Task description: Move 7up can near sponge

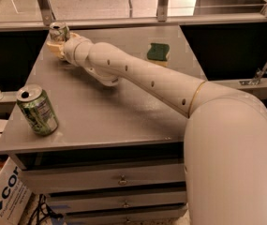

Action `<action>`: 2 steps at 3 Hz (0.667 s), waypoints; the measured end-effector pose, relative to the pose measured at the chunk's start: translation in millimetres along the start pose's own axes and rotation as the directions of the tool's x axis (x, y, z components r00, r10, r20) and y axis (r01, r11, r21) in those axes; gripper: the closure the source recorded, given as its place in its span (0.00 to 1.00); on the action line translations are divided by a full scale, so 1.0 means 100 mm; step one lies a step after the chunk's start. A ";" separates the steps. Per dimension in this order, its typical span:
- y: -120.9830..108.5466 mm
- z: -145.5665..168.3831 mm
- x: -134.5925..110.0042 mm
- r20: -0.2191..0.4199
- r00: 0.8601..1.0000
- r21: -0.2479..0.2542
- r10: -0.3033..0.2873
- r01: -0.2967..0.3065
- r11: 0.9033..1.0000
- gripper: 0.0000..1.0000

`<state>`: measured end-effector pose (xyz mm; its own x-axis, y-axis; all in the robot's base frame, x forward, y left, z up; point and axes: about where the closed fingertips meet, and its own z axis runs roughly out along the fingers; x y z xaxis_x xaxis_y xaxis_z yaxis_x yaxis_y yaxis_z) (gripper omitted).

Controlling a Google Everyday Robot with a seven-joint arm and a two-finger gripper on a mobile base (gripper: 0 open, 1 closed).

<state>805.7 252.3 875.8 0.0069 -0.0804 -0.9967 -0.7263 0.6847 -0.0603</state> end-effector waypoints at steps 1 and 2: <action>-0.10 -0.50 0.03 0.025 0.999 0.034 0.049 -0.049 0.998 1.00; 0.05 -1.02 0.08 0.034 0.995 0.040 0.090 -0.092 0.995 1.00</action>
Offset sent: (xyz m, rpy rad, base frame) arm -0.1314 -0.2056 0.0013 0.1720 0.0806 -0.1636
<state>731.9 180.9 873.0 -0.0354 0.0063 -0.9994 -0.6958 0.7177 0.0292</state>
